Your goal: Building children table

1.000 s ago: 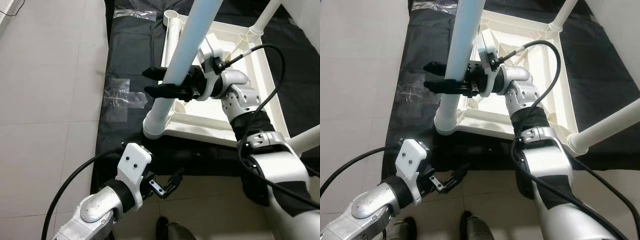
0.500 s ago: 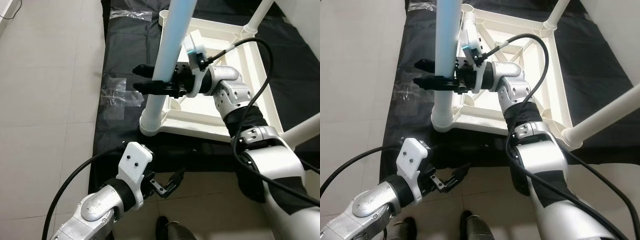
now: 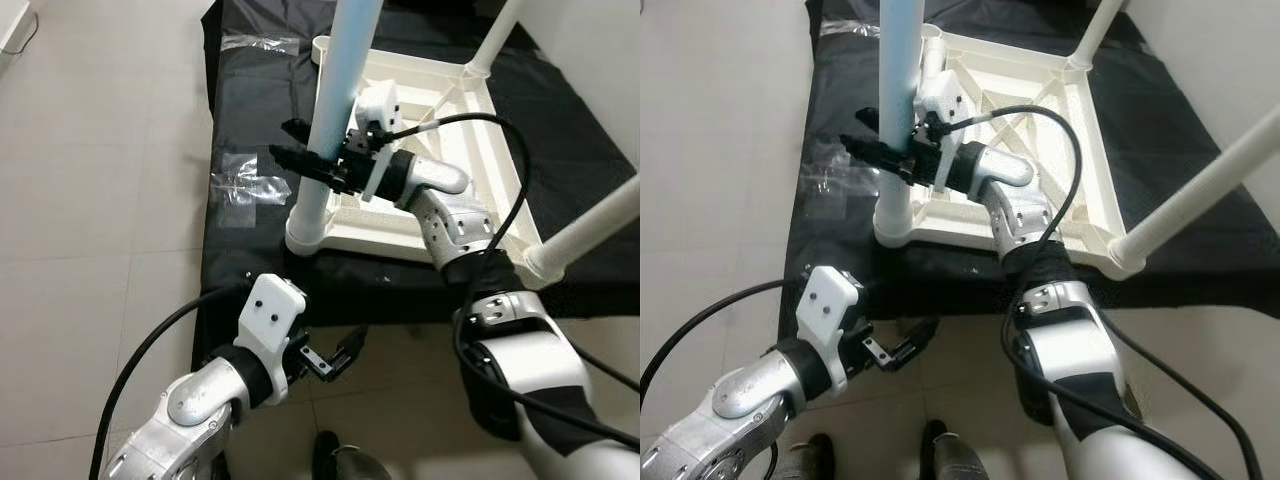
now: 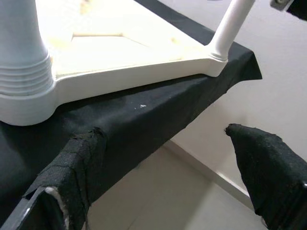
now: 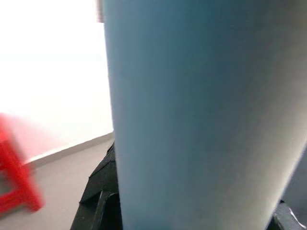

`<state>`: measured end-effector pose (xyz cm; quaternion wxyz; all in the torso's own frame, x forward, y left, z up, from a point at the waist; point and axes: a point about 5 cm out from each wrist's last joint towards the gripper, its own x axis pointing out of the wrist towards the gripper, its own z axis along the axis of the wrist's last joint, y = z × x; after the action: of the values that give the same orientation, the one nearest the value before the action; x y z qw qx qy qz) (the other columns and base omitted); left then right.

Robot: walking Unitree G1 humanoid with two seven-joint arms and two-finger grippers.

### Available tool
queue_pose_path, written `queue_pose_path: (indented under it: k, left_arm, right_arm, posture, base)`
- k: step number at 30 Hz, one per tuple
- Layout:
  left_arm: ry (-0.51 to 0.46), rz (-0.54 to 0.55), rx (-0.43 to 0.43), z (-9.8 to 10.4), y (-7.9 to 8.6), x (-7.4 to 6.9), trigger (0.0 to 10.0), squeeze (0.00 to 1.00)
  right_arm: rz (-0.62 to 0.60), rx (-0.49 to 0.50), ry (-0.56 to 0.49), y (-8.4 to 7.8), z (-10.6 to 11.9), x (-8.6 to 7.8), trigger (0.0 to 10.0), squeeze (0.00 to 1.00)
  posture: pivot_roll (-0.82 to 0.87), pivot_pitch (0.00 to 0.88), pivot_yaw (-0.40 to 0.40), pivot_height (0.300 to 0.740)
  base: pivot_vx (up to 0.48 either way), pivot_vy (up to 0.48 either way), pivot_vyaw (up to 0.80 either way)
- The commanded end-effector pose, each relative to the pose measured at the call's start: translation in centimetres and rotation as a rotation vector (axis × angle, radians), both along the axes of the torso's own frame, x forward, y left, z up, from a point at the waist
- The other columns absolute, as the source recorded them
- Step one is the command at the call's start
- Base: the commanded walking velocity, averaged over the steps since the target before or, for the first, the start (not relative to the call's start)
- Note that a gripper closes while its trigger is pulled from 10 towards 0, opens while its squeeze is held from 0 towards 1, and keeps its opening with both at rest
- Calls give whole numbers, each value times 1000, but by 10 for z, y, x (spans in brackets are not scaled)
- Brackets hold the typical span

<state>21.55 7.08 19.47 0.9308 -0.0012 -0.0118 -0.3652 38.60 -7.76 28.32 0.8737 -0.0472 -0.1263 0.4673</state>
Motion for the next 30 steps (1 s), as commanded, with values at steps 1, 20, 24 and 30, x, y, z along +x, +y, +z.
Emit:
queue_pose_path:
  k: [1,20,24,30]
  left_arm:
    - [17,-16,0,-5,-3,-2,10000,0]
    - [-35,12,16,-6,1,16,10000,0]
    - [-40,12,20,-7,2,18,10000,0]
    - [-54,13,23,-7,3,22,10000,0]
  right_arm:
    - [-214,-188,345,-26,-96,4,10000,0]
    - [-1060,179,399,-44,-94,18,10000,0]
    - [-1191,158,400,-42,-92,19,10000,0]
    - [-1429,263,413,-44,-88,16,10000,0]
  posture:
    - [122,349,-156,740]
    - [142,257,-140,740]
    - [147,243,-139,740]
    - [145,233,-135,740]
  base:
    - [0,0,0]
    - [0,0,0]
    - [0,0,0]
    - [0,0,0]
